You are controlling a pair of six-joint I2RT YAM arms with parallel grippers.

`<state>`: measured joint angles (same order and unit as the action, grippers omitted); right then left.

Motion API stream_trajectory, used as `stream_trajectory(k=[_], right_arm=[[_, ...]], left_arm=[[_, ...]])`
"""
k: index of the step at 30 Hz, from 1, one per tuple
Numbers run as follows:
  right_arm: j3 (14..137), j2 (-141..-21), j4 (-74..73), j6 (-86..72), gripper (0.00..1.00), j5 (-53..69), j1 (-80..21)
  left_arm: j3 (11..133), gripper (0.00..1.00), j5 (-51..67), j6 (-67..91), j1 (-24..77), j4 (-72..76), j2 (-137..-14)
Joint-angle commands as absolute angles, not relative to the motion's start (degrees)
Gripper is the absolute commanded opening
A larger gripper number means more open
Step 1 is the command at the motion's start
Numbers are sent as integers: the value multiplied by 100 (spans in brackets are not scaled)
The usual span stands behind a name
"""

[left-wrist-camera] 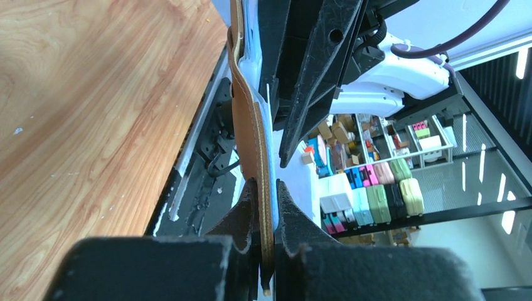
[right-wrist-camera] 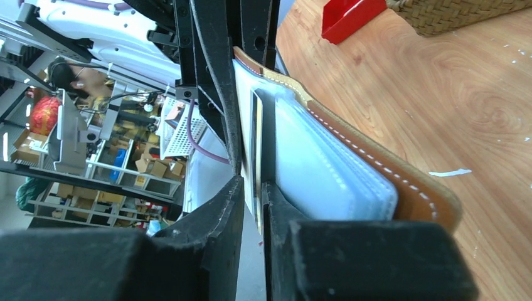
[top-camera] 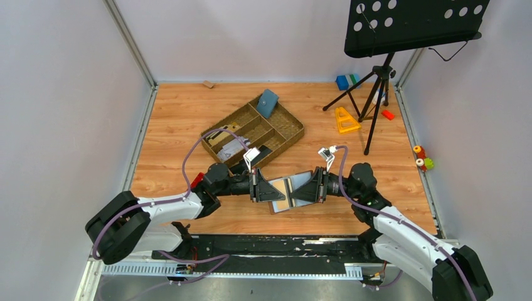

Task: Take the credit cards out of the card holder
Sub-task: Remove the credit card from the card holder.

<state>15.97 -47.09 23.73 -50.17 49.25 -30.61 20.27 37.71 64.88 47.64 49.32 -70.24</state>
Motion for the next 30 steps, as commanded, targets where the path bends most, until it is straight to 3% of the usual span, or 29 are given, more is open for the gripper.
stream_trajectory(k=[1, 7, 10, 13, 17, 30], right_arm=[[1540, -4731, 2964, -5277, 17, 5088, -3069], [1485, -4908, 3374, -5533, 16, 5237, -3072], [1482, -5016, 3449, -5545, 8, 5271, -3071], [1559, -4988, 3069, -5318, 0, 5149, -3067], [1547, -4799, 2505, -5104, 0, 4891, -2952], [1518, -4226, 1213, -4455, 0, 4620, -2344]], left_arm=[[2162, 0, 3904, 6529, 4801, 5432, -6940], [2188, 0, 3920, 6577, 4799, 5527, -6946], [2196, 0, 3950, 6583, 4799, 5586, -6941], [2164, 7, 3935, 6567, 4801, 5562, -6882], [2137, 14, 3879, 6481, 4780, 5406, -6761], [1940, 6, 3667, 6316, 4563, 4814, -6298]])
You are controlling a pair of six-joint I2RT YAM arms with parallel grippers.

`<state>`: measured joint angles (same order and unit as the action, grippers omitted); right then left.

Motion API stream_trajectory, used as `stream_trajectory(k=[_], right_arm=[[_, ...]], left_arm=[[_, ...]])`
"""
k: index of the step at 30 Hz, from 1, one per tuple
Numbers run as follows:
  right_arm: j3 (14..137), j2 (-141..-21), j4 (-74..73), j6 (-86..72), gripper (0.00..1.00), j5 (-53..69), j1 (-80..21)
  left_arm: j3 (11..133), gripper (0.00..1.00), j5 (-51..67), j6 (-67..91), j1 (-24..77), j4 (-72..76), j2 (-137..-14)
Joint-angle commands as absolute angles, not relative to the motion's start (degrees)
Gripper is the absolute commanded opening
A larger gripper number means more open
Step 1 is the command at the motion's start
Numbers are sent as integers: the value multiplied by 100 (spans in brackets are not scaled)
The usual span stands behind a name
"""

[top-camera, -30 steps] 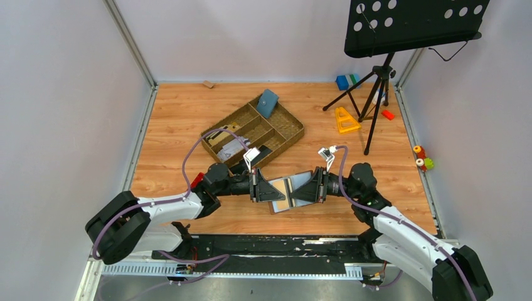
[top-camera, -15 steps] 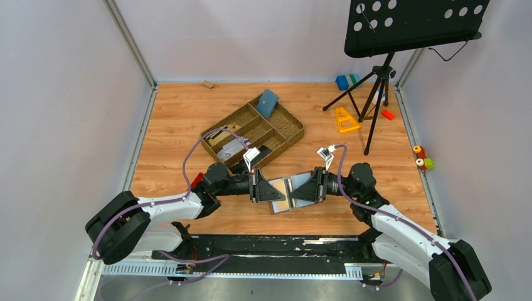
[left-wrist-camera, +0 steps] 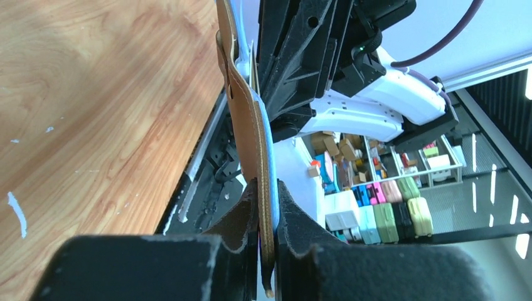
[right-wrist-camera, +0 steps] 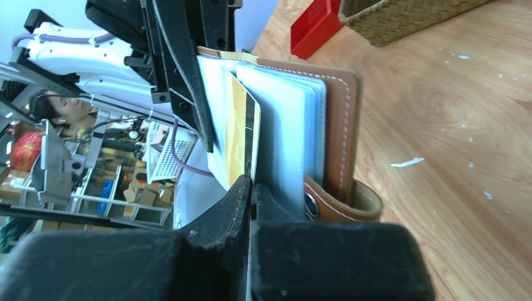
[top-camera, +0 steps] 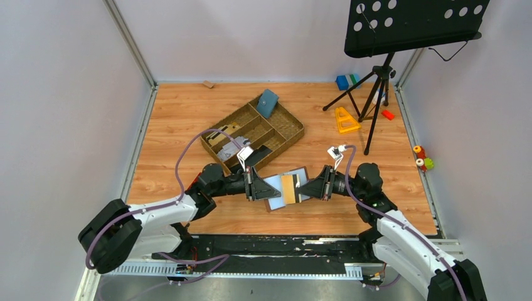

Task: Take the credit cards out of the card holder
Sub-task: Remove the credit card from the card holder, then place the credit card in the storage box.

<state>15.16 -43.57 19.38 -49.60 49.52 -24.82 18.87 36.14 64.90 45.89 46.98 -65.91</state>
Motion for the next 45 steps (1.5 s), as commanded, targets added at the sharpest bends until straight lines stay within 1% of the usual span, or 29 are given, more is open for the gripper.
stream_trajectory(k=[1, 5, 10, 13, 16, 20, 23, 27, 31, 33, 37, 40, 45], right_arm=[[1522, -4193, 1144, -4404, 0, 4582, -2322], [1615, -4108, 878, -4223, 0, 4443, -2292], [1784, -4035, 499, -3997, 0, 4196, -2276], [1861, -4092, 510, -4013, 0, 4057, -2267], [2019, -4326, 865, -4259, 0, 3895, -2261], [2565, -5085, 1388, -4728, 0, 3403, -2336], [2986, -5833, 1750, -5225, 0, 2581, -2702], [3694, -6888, 2464, -5546, 0, 1106, -3514], [4362, -7776, 2951, -5970, 0, -549, -4264], [4720, -8257, 3141, -6195, 0, -1030, -4467], [5624, -9255, 3013, -6662, 0, -1948, -4799], [6218, -9936, 3021, -7001, 0, -2128, -4866], [7060, -10870, 3186, -7355, 0, -2154, -4908]], left_arm=[[1961, 5, 3665, 6240, 4562, 4639, -6273], [2014, 3, 3507, 5992, 4553, 4080, -6209], [2293, 1, 2958, 5312, 4533, 2450, -6005], [2298, 1, 2858, 5204, 4527, 2117, -5894], [2402, 0, 2596, 4966, 4527, 1335, -5809], [2504, 0, 2063, 4547, 4526, 336, -5649], [2505, 0, 1640, 4429, 4529, -268, -5360], [2510, 0, 1046, 4443, 4501, -979, -4870], [2280, 0, 650, 4899, 4388, -1386, -4215], [2142, 0, 607, 5123, 4281, -1513, -3971], [2054, 0, 610, 5212, 4026, -2087, -3796], [1884, 0, 750, 5322, 3872, -2269, -3748], [1412, 0, 918, 5662, 3858, -1978, -3549]])
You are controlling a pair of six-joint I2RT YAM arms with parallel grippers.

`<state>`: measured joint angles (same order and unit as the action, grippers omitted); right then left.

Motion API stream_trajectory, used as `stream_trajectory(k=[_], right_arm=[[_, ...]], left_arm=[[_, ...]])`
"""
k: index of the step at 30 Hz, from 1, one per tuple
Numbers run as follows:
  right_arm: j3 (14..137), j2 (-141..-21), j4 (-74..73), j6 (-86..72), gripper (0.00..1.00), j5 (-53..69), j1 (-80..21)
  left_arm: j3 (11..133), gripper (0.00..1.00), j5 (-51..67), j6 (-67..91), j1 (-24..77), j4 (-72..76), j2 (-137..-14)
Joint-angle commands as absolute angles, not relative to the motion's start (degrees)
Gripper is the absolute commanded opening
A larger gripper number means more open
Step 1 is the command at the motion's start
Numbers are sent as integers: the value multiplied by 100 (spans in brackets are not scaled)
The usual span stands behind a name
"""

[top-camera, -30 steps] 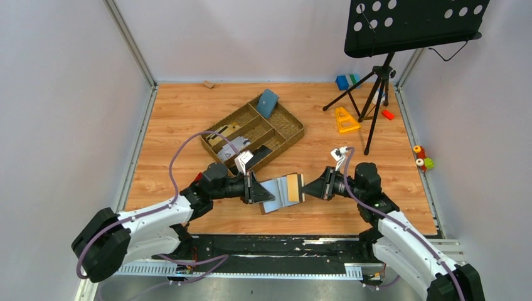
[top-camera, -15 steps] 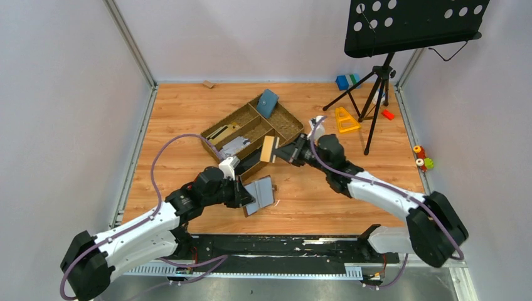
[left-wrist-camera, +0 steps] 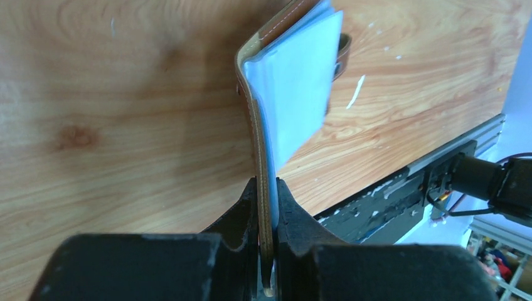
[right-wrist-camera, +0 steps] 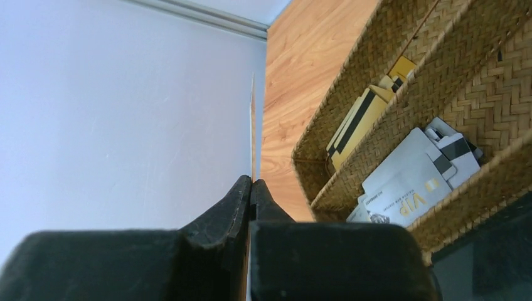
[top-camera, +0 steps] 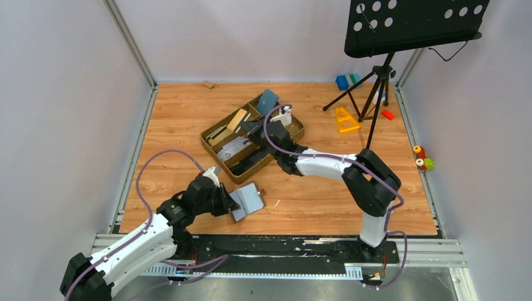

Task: Take the credit cards out of the card holder
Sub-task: Place the credit card in the storage box.

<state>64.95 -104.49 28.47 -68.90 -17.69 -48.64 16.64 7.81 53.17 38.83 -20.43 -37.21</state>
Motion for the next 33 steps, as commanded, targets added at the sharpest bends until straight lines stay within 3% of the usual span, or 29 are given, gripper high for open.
stream_trajectory(k=[1, 12, 29, 31, 33], right_arm=[[7213, -11027, 3182, -7391, 0, -2148, -4927], [8463, -12456, 3238, -7685, 0, -1810, -4963], [8956, -13158, 3004, -7947, 3, -2064, -4998], [9017, -13209, 3006, -7928, 6, -2092, -4999], [9070, -13236, 3014, -7876, 17, -2092, -5001]], left_arm=[[1342, 0, 928, 5701, 3858, -1949, -3533], [1280, 0, 890, 5570, 3858, -1965, -3311], [1436, 0, 806, 5372, 3850, -2117, -3313], [1463, 0, 806, 5347, 3850, -2146, -3327], [1474, 0, 817, 5319, 3850, -2160, -3331]])
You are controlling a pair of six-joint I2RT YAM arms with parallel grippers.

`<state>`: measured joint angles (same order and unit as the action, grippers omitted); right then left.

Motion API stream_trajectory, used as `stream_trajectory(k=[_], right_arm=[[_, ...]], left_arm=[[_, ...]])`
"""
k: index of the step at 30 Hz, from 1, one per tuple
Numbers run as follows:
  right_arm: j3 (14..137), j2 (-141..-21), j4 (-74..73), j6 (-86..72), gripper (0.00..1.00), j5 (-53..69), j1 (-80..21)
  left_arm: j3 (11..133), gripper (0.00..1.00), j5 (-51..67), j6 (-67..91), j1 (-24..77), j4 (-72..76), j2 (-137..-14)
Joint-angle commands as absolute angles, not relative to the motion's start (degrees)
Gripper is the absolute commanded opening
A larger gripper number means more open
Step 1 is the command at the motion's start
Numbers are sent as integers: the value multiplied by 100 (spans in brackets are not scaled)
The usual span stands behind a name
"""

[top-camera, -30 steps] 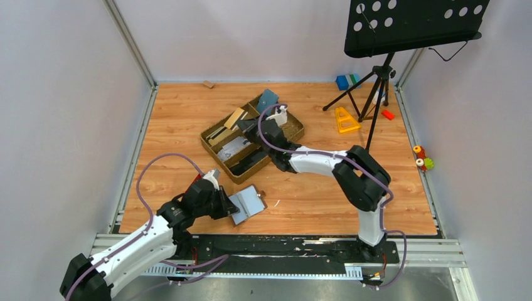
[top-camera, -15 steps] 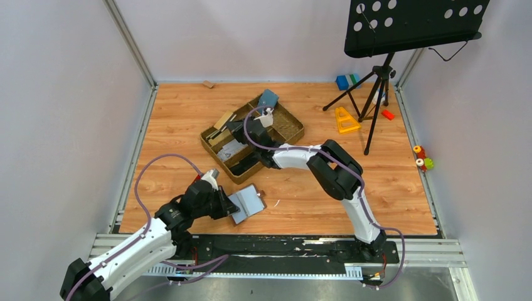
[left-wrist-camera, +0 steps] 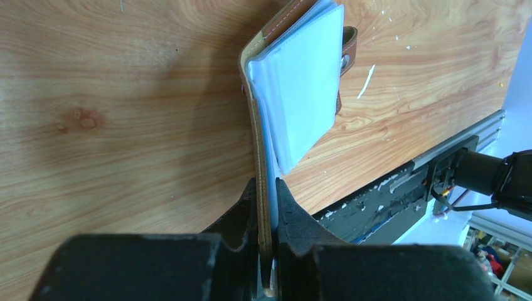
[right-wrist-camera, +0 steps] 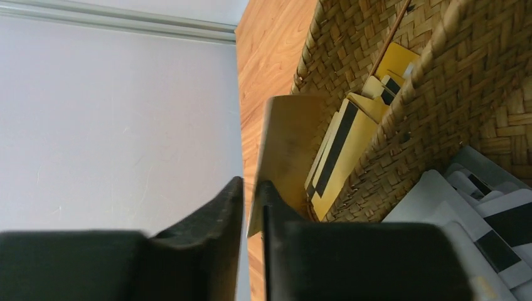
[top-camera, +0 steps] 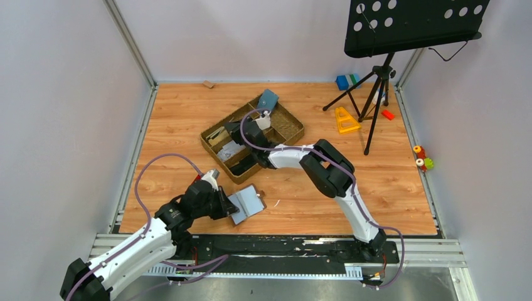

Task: Take the credit cards out of the card holder
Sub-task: Place the credit card in the storage box.

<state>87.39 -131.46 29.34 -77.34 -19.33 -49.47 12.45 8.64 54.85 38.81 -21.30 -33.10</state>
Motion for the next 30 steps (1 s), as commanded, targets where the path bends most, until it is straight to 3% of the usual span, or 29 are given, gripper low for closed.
stream_trajectory(k=[1, 4, 10, 17, 24, 26, 27, 29, 30], right_arm=[[9097, -13238, 3034, -7839, 24, -2073, -4997], [9124, -13172, 3114, -7638, 35, -2020, -5001], [8633, -12524, 3568, -6850, 40, -1832, -4999], [7050, -10923, 4067, -5503, 46, -1548, -4905], [7024, -10456, 2943, -4691, 44, 372, -4549], [6924, -10333, 2782, -4374, 48, 732, -4514], [6767, -10194, 2776, -4253, 54, 854, -4501], [6220, -9817, 3049, -3972, 81, 1141, -4462], [5959, -9613, 3134, -3870, 90, 1312, -4413]], left_arm=[[1481, 0, 813, 5310, 3850, -2168, -3331], [1488, 0, 816, 5288, 3854, -2163, -3338], [1623, 0, 864, 5150, 3854, -2162, -3433], [1756, 0, 932, 5008, 3850, -2136, -3460], [2046, 0, 819, 4826, 3854, -2226, -3483], [2183, 0, 929, 4706, 3850, -2181, -3530], [2247, 0, 1017, 4616, 3850, -2132, -3551], [2336, 0, 1176, 4488, 3852, -2061, -3553], [2360, 0, 1247, 4449, 3850, -2011, -3536]])
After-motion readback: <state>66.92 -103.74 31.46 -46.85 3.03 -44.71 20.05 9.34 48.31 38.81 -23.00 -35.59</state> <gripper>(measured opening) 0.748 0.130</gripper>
